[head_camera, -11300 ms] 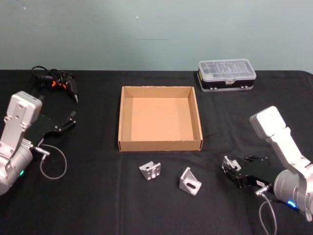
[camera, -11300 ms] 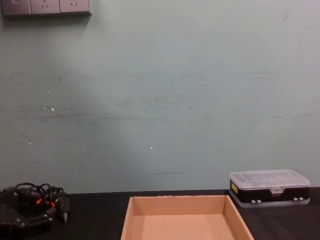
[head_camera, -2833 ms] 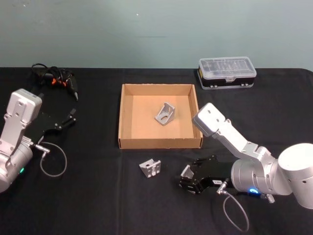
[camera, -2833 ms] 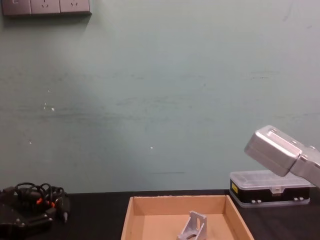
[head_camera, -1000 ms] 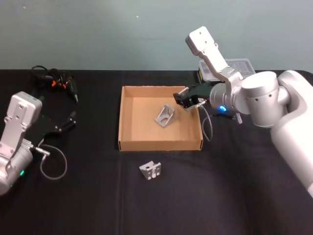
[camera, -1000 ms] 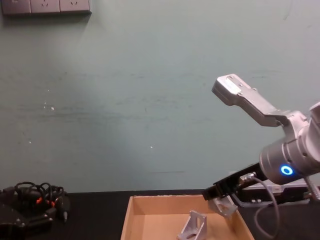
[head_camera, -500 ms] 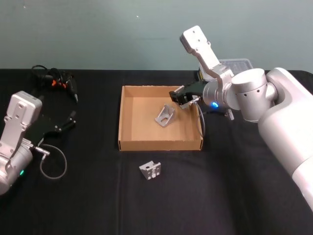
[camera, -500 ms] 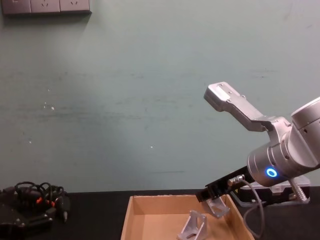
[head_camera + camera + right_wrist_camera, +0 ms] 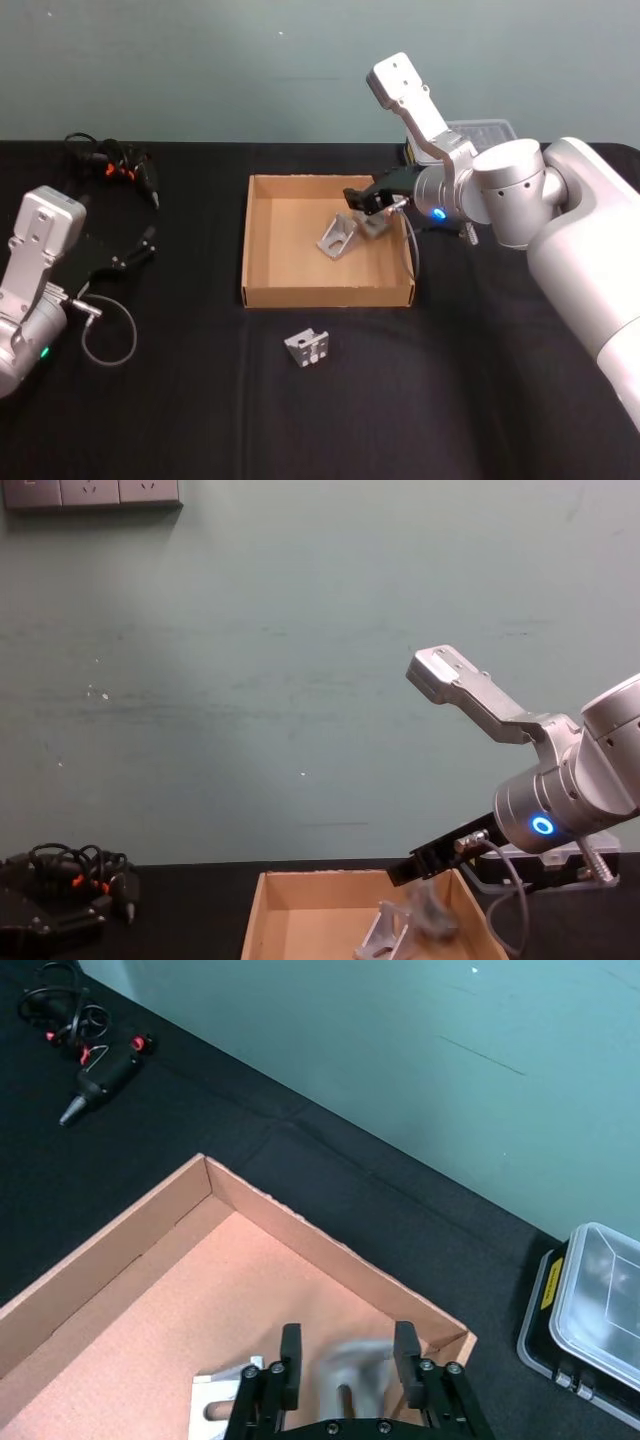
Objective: Use one hand to pick up the angle iron from the table and place it into the box.
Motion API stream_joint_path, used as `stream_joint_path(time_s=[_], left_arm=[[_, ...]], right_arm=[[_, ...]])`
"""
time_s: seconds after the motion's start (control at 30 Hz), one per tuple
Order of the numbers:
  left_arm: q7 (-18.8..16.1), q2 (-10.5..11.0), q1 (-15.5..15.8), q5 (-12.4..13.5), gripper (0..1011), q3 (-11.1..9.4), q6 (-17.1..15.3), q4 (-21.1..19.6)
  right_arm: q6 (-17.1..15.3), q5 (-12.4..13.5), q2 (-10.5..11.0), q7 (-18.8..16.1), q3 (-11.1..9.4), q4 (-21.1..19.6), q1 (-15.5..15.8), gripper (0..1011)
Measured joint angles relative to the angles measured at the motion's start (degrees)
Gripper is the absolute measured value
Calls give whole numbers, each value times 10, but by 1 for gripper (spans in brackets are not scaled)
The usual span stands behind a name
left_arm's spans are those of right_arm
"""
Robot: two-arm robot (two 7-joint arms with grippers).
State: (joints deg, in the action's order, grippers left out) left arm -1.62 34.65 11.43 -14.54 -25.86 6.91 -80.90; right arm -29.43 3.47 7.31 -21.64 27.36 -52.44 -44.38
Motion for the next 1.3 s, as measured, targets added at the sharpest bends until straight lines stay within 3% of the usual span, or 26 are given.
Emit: stream_joint_path(time_s=[0.1,0.23,0.33,0.53,1.07,1.3], left_arm=[[0,0,0,0,1011,0,0,0],[0,0,0,0,1011,0,0,0],[0,0,0,0,1012,0,0,0],[0,0,0,0,1012,0,0,0],[0,0,0,0,1011,0,0,0],[0,0,0,0,1011,0,0,0]], right_arm=[[0,0,0,0,0,-1,1,672],[0,1,1,0,0,-2,1,743],[-1,1,1,0,0,-2,1,875],[-1,1,1,0,0,-3,2,998],[-1,0,2,1,0,-6,3,1000],[-13,-9,6,-8,-2,-48,20,1000]])
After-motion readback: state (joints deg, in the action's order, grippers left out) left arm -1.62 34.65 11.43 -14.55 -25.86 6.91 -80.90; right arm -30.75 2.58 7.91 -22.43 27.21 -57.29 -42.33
